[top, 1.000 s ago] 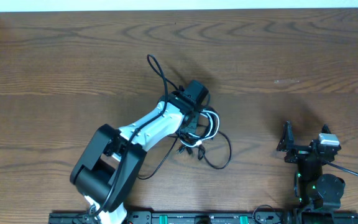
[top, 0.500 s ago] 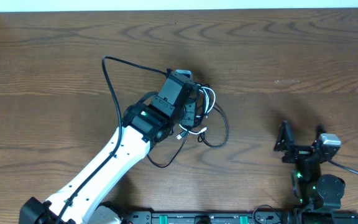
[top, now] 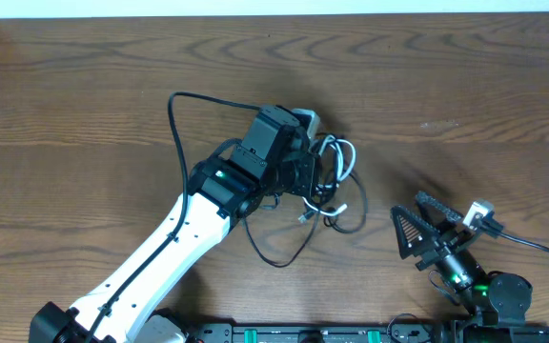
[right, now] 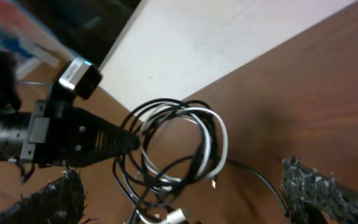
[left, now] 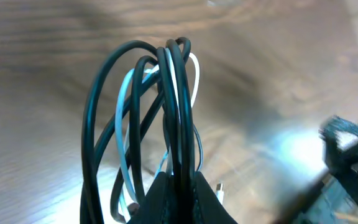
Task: Untangle cables
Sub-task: 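Reach the right gripper toward the hanging cables below the left gripper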
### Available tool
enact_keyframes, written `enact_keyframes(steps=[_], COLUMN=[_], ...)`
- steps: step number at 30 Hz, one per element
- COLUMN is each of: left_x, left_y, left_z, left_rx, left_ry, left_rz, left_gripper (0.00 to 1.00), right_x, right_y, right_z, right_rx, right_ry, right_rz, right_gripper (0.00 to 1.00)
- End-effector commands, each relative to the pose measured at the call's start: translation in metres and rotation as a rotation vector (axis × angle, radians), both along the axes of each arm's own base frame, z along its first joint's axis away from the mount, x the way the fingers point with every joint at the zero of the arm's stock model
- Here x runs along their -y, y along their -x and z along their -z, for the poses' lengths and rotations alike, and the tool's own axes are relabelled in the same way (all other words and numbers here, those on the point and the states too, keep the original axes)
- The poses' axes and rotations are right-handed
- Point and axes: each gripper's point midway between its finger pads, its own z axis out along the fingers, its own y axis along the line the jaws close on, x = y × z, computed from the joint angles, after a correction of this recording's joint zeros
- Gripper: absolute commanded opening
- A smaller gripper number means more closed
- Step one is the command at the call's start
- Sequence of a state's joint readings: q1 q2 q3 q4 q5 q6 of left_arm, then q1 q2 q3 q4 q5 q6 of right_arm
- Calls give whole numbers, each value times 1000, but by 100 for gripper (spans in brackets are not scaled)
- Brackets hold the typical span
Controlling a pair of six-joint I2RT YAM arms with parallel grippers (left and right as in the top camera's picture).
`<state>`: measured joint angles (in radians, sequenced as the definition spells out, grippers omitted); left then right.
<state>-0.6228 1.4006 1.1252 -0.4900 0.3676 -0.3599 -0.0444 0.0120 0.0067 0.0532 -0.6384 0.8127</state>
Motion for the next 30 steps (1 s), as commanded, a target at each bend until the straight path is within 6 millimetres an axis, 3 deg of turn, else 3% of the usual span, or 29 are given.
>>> enact_keyframes(steps=[1,5,13,22,30], left_x=[16,23,31,40,46], left_y=[12,22,36,53,64], left_z=[-21,-25,-33,-44,-55], left_rx=[25,15,-14,-58,-83], left_ry=[82,122,187,272,340], left_rz=[138,209,285,370,432], left_gripper=[7,7,8,7,8], right_x=[-7,-7,-7,-14,-17], right_y=[6,5,-9,-24,-37], right_z=[-6,-5,-6,31,43], right_rx=[3,-71,-237,-370,-367], right_ry=[-4,3,93,149,179], right_rz=[-49,-49,-60,-144,-186], right_gripper=[94,89,66,58,47])
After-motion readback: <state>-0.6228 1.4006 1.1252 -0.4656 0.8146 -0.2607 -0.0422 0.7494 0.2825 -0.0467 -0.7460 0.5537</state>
